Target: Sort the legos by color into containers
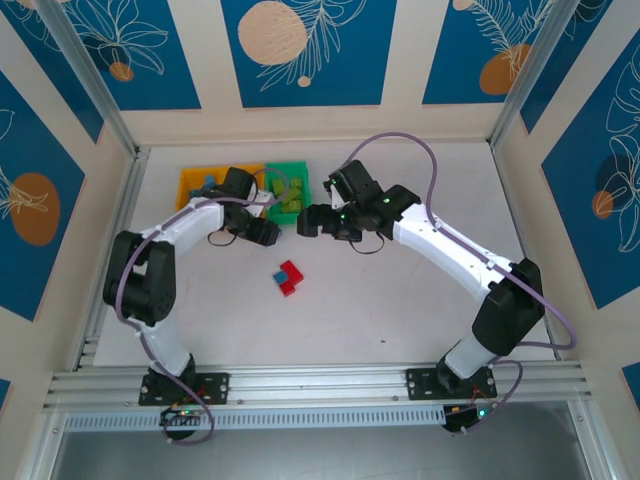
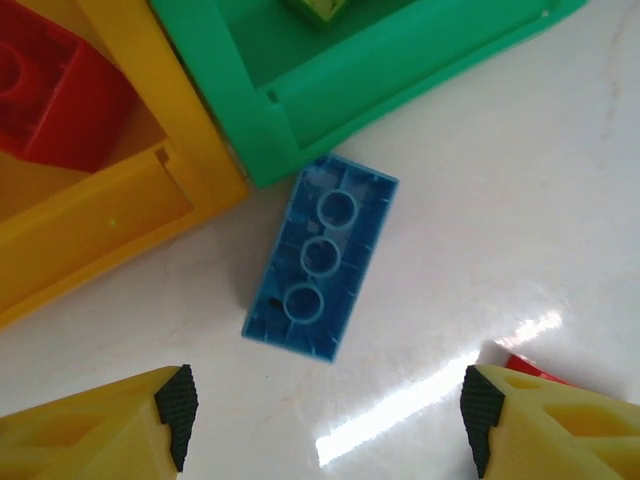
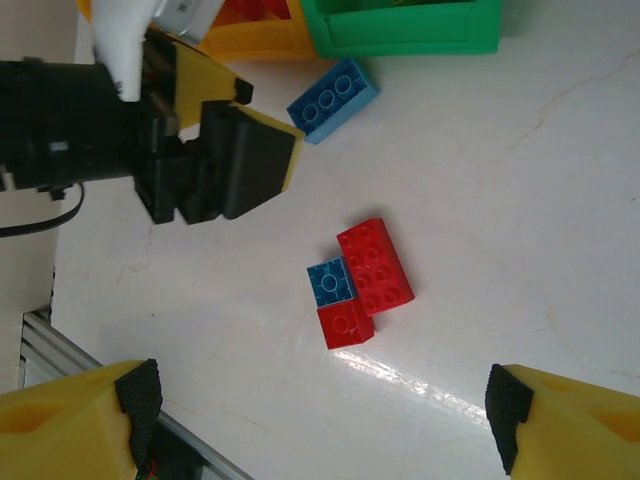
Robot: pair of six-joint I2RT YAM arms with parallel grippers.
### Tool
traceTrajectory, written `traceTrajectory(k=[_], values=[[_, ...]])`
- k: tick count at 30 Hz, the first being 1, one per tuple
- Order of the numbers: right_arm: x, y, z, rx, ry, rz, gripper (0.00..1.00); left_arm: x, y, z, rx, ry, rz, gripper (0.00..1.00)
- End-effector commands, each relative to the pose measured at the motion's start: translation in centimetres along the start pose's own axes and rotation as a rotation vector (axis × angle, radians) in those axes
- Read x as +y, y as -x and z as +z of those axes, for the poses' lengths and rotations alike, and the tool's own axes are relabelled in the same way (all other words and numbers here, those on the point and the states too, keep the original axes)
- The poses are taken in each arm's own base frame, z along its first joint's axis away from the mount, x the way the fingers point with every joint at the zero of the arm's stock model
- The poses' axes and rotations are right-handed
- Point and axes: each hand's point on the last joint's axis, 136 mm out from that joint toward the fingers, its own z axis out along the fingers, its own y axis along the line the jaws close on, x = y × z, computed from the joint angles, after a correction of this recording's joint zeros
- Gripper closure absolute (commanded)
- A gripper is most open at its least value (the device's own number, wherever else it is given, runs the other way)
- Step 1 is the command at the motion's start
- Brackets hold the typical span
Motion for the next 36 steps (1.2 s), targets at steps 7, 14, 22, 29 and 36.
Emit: traceTrajectory(k=[7,14,22,29,36], values=[[-0.3,-0.4,-0.3,0.01,0.001,0.013,0.13,0.0,1.9,3.1,0.013,0.041,0.077,0.35],[-0.8,-0.7,-0.4,0.014,-0.013,0.031,0.14,0.3,1.0,5.3,0.088,0.111,0.125,0.4],[-0.8,-0.7,-0.5,0.009,-0.014,0.035,0.14,-0.8,0.0,4.6,0.102,0.084,0.137,0.6],[-1.0,-0.6,-0.8,0.001,-0.024,0.038,0.14,-2.5,0.5,-0.5,-0.001,0.033,0.127,0.68],[-1.2,-0.3,-1.0,-0.014,-0.031,0.042,0.14,1.9,3.6,-7.5,-0.209,0.111,-0.096,0.69]])
